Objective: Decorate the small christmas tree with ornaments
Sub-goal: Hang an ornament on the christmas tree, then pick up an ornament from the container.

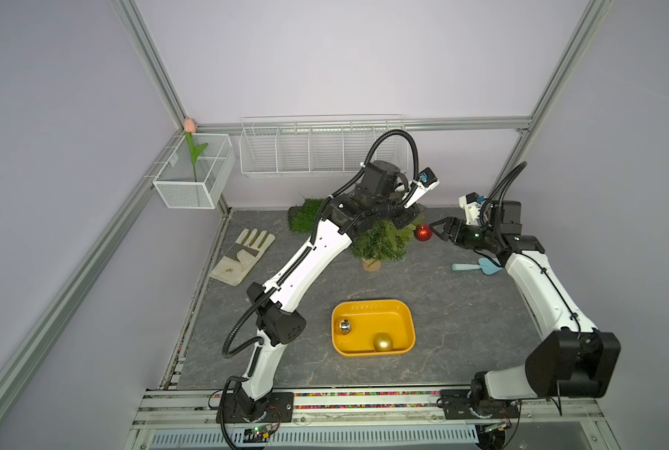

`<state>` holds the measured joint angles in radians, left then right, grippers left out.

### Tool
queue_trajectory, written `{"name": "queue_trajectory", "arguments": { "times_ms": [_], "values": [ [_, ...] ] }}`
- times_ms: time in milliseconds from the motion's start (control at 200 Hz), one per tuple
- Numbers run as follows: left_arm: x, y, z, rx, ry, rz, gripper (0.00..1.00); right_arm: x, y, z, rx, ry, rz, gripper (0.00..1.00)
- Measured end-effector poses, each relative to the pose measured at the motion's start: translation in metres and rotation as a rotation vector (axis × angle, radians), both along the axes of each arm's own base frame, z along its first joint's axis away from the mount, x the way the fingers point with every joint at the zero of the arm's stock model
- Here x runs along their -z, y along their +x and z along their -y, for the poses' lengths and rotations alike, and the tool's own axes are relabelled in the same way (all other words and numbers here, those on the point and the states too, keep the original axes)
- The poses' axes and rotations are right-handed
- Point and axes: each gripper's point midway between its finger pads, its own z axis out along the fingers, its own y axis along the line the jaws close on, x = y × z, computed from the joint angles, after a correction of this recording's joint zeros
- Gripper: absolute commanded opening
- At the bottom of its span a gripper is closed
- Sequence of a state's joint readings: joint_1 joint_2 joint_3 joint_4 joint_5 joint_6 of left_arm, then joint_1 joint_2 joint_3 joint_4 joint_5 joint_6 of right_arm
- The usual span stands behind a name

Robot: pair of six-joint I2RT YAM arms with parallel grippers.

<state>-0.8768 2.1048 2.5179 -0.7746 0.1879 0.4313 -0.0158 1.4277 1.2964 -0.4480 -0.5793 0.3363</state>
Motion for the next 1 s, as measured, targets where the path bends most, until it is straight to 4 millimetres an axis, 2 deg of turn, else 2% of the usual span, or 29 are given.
{"name": "queue_trajectory", "arguments": {
  "times_ms": [230, 400, 515, 635, 790, 915, 1000],
  "values": [
    [-0.003, -0.002, -0.010, -0.032, -0.005, -0.005, 0.58, -0.015, -0.014, 0.006, 0.029, -0.035, 0.033, 0.78],
    [-0.014, -0.007, -0.026, -0.077, -0.030, -0.005, 0.59, -0.028, -0.034, 0.006, 0.033, -0.053, 0.066, 0.76],
    [-0.023, -0.016, -0.041, -0.106, -0.053, -0.013, 0.58, -0.029, -0.051, -0.001, 0.010, -0.060, 0.067, 0.75],
    [-0.029, -0.029, -0.064, -0.146, -0.080, -0.034, 0.58, -0.029, -0.073, -0.020, -0.051, -0.070, 0.072, 0.73],
    [-0.022, -0.046, -0.101, -0.225, -0.107, -0.068, 0.58, -0.023, -0.106, -0.049, -0.158, -0.082, 0.071, 0.68],
    [-0.008, -0.056, -0.131, -0.304, -0.122, -0.091, 0.58, -0.001, -0.139, -0.085, -0.294, -0.122, 0.029, 0.67],
    [0.007, -0.059, -0.150, -0.358, -0.127, -0.117, 0.58, 0.027, -0.167, -0.111, -0.399, -0.162, -0.038, 0.66]
  ]
}}
